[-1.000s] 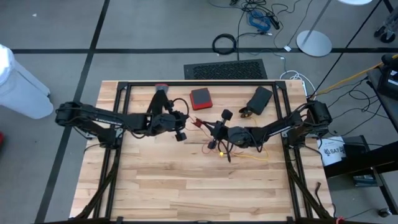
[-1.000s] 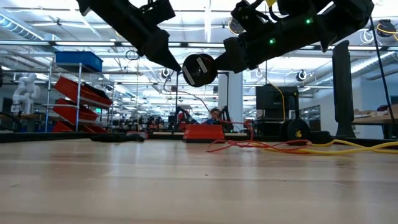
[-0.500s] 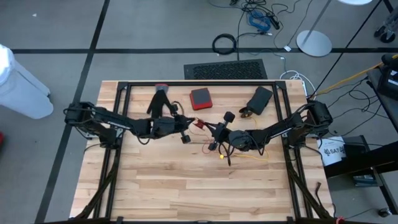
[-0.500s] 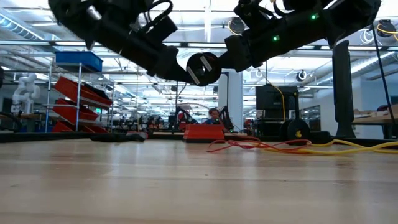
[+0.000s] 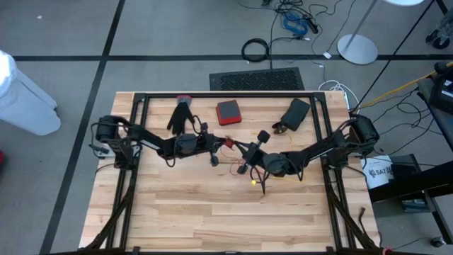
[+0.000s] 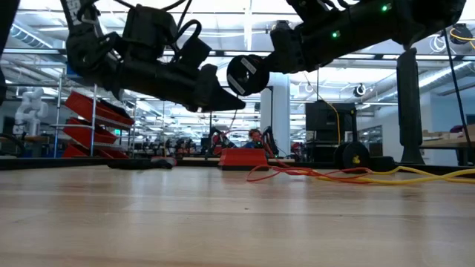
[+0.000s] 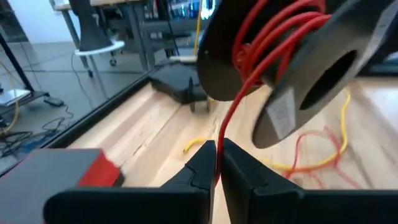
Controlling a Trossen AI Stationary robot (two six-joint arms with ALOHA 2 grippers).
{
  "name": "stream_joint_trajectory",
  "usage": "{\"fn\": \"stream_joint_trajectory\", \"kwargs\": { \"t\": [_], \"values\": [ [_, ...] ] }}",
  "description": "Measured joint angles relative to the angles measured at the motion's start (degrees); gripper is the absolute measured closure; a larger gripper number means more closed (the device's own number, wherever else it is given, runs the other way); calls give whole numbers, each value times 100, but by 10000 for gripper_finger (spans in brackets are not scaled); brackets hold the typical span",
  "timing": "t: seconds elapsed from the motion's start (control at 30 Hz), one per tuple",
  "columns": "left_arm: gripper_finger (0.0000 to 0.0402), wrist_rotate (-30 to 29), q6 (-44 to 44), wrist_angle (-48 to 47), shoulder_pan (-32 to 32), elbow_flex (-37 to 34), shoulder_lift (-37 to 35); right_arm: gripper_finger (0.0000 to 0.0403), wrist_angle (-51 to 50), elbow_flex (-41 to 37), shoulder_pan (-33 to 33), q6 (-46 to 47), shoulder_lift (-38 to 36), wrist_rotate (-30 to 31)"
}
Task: Coil cords
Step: Coil the red wire onto the spool
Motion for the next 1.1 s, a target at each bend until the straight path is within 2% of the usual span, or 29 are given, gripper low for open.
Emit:
{"fn": "stream_joint_trajectory", "kwargs": {
  "t": [0.23, 0.4, 0.67, 1.1],
  "values": [
    [373, 25, -381, 1427, -113, 2, 866, 403, 405, 0, 220, -151, 0, 194],
    [373, 26, -715, 2032, -164, 11, 1531, 403, 449, 2, 360, -196, 0, 459],
    [372, -60, -1182, 2567, -328, 23, 2173, 403, 258, 2, 524, -196, 0, 666],
    [372, -517, -1084, 2658, -747, 386, 2658, 403, 244, -49, 515, -161, 0, 727]
  ]
}}
